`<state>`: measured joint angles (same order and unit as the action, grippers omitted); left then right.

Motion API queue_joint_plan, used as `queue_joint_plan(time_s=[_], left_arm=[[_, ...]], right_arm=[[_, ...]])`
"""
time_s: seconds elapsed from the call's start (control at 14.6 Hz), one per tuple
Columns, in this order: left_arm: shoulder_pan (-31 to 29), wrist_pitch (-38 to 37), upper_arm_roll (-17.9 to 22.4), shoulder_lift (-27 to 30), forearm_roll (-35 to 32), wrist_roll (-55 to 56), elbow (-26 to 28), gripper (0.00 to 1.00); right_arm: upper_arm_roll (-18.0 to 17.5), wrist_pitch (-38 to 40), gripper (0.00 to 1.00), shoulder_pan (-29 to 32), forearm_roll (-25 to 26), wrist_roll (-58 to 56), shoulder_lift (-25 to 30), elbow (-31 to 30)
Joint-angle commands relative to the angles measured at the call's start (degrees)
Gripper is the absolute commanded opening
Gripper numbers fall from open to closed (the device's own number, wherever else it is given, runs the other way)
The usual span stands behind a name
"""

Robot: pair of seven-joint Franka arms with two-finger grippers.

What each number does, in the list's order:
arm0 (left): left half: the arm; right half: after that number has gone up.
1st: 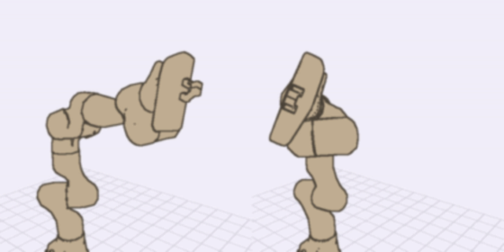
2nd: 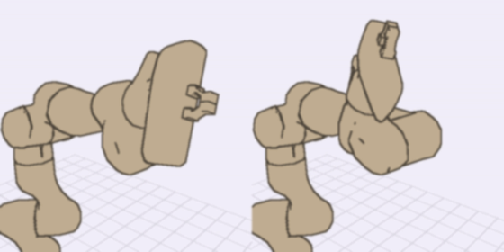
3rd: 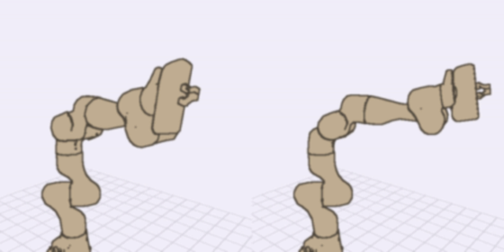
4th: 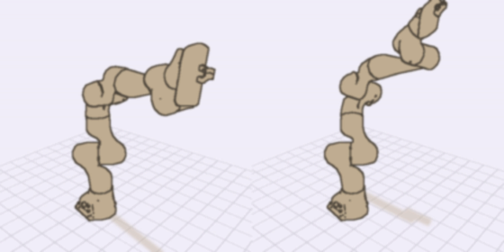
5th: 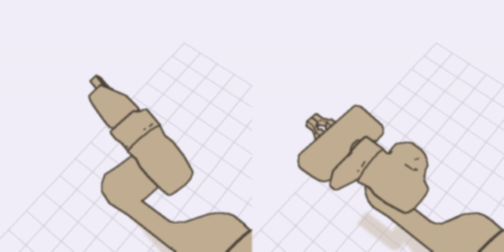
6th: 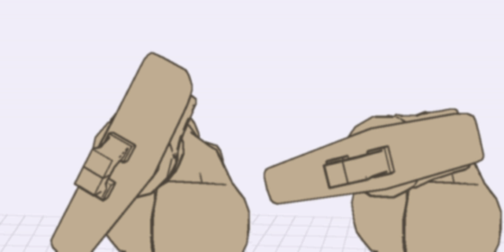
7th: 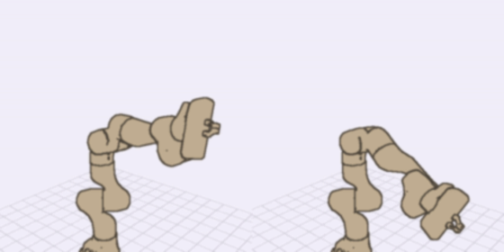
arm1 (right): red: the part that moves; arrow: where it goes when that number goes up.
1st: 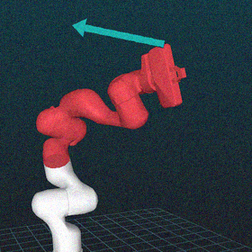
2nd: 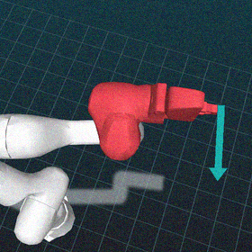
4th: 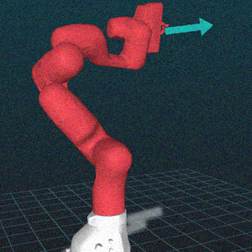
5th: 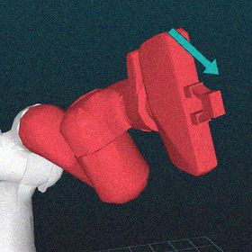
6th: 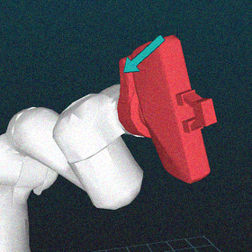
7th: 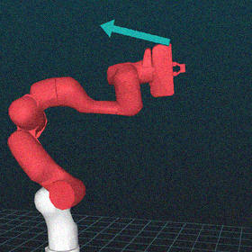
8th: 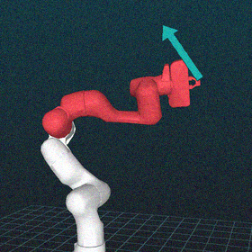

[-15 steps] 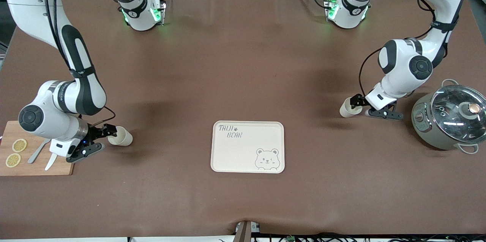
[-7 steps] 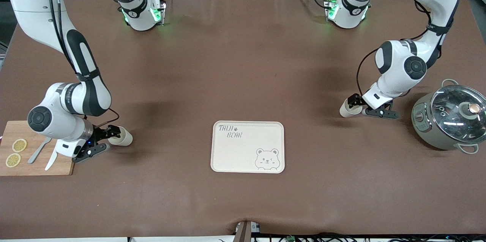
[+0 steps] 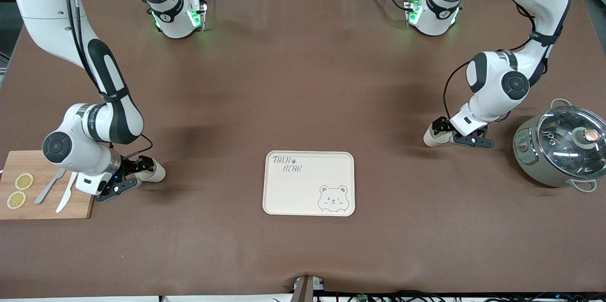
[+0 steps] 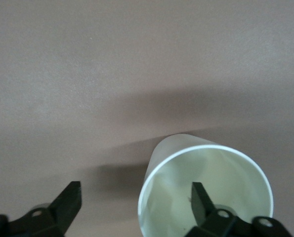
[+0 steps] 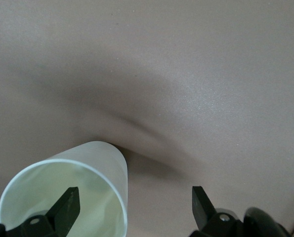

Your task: Place white IKEA cup upright on tray with both arms

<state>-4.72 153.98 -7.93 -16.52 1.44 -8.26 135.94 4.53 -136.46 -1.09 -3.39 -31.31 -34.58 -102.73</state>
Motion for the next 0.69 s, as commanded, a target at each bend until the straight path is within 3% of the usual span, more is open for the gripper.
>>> queue_joint_plan(time_s=[0.0,0.07,0.21,0.62], left_arm=[[-0.56,1.41,-0.24,0.26,-0.38,-1.41,1.17,0.0],[-0.56,1.41,-0.24,0.43,-0.38,-1.32,1.17,0.0],[-0.56,1.33,-0.33,0.35,-0.38,-0.88,0.99,0.0],[1.19,-1.91,-0.85,0.17,-0.38,6.13,-5.32,0.0]], right_arm=[[-0.48,-1.01,1.0,0.12,-1.45,-1.47,0.39,-0.9],[-0.57,-1.01,1.0,0.21,-1.45,-1.38,0.39,-0.9],[-0.66,-0.92,0.78,0.12,-1.45,-1.38,0.39,-0.9],[-0.66,-0.83,0.37,0.03,-1.45,-1.3,0.39,-0.9]])
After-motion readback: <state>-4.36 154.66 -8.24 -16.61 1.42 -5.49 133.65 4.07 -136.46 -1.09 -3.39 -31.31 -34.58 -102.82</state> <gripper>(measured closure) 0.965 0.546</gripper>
